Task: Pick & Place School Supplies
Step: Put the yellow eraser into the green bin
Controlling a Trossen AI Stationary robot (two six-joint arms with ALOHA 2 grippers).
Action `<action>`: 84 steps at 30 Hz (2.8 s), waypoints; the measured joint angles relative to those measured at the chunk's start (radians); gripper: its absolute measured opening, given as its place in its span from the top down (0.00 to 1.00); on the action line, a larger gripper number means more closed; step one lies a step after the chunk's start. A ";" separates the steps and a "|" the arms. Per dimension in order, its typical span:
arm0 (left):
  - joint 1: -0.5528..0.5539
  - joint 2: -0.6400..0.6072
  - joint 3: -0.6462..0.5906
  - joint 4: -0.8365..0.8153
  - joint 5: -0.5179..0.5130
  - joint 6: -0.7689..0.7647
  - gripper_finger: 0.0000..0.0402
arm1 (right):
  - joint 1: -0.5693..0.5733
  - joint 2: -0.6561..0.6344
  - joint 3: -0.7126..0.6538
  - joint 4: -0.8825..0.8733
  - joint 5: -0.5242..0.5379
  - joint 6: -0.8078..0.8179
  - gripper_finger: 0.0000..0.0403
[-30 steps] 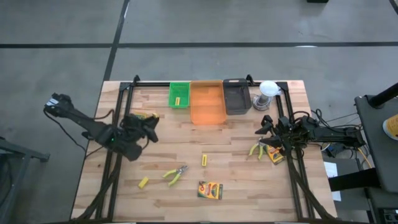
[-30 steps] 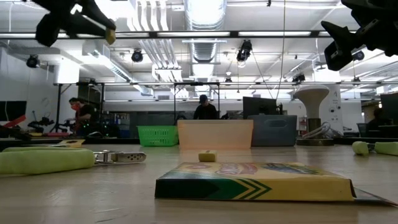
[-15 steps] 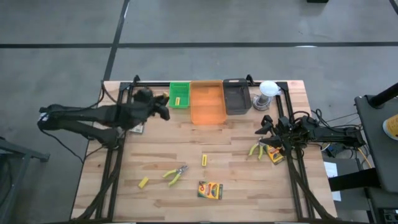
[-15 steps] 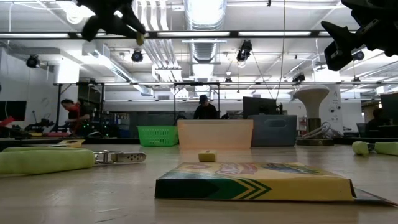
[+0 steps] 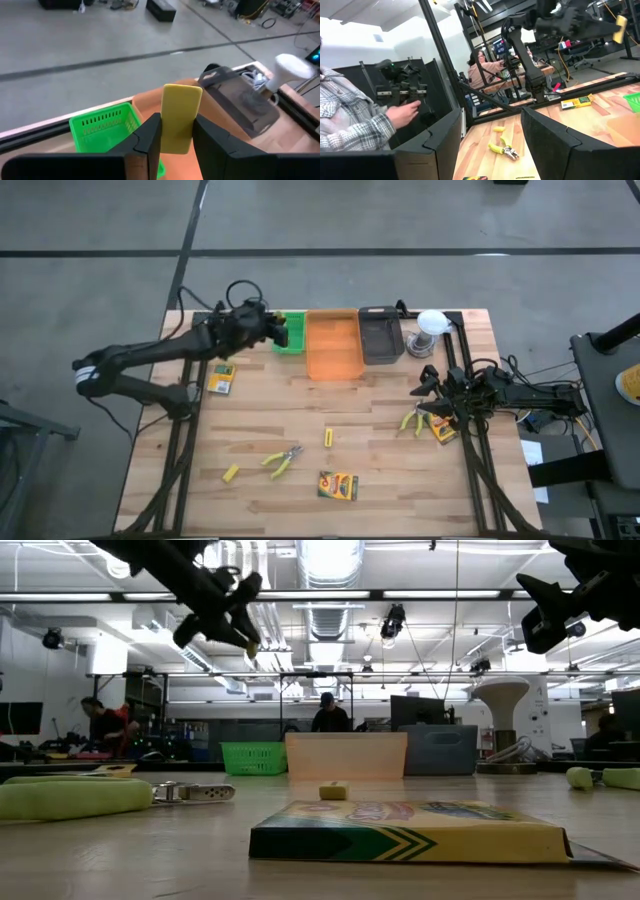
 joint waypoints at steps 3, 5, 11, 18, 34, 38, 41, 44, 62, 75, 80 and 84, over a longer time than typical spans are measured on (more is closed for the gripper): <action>0.045 0.056 0.021 0.003 0.045 -0.013 0.74 | 0.000 0.000 0.000 0.000 0.000 0.000 0.50; 0.068 0.096 0.038 0.003 0.053 -0.019 0.74 | 0.000 0.000 0.000 0.000 0.000 0.000 0.50; 0.124 0.215 0.101 -0.009 0.072 -0.029 0.74 | 0.000 0.000 0.000 0.000 0.000 0.000 0.50; 0.177 0.342 0.174 -0.113 0.132 -0.136 0.74 | 0.000 0.000 0.000 0.000 0.000 0.000 0.50; 0.226 0.429 0.226 -0.162 0.253 -0.181 0.74 | 0.000 0.000 0.000 0.000 0.000 0.000 0.50; 0.231 0.433 0.224 -0.236 0.268 -0.231 0.74 | 0.000 0.000 0.000 0.000 0.000 0.000 0.50; 0.239 0.436 0.224 -0.253 0.270 -0.245 0.74 | 0.000 0.000 0.000 0.000 0.000 0.000 0.50; 0.250 0.437 0.223 -0.261 0.276 -0.244 0.74 | 0.000 0.000 0.000 0.000 0.000 0.000 0.50; 0.315 0.573 0.238 -0.260 0.476 -0.273 0.74 | 0.000 0.000 0.000 0.000 0.000 0.000 0.50; 0.316 0.662 0.345 -0.421 0.491 -0.281 0.74 | 0.000 0.000 0.000 0.000 0.000 0.000 0.50; 0.316 0.673 0.374 -0.458 0.490 -0.279 0.74 | 0.000 0.000 0.000 0.000 0.000 0.000 0.50; 0.316 0.680 0.374 -0.470 0.494 -0.280 0.74 | 0.000 0.000 0.000 0.000 0.000 0.000 0.50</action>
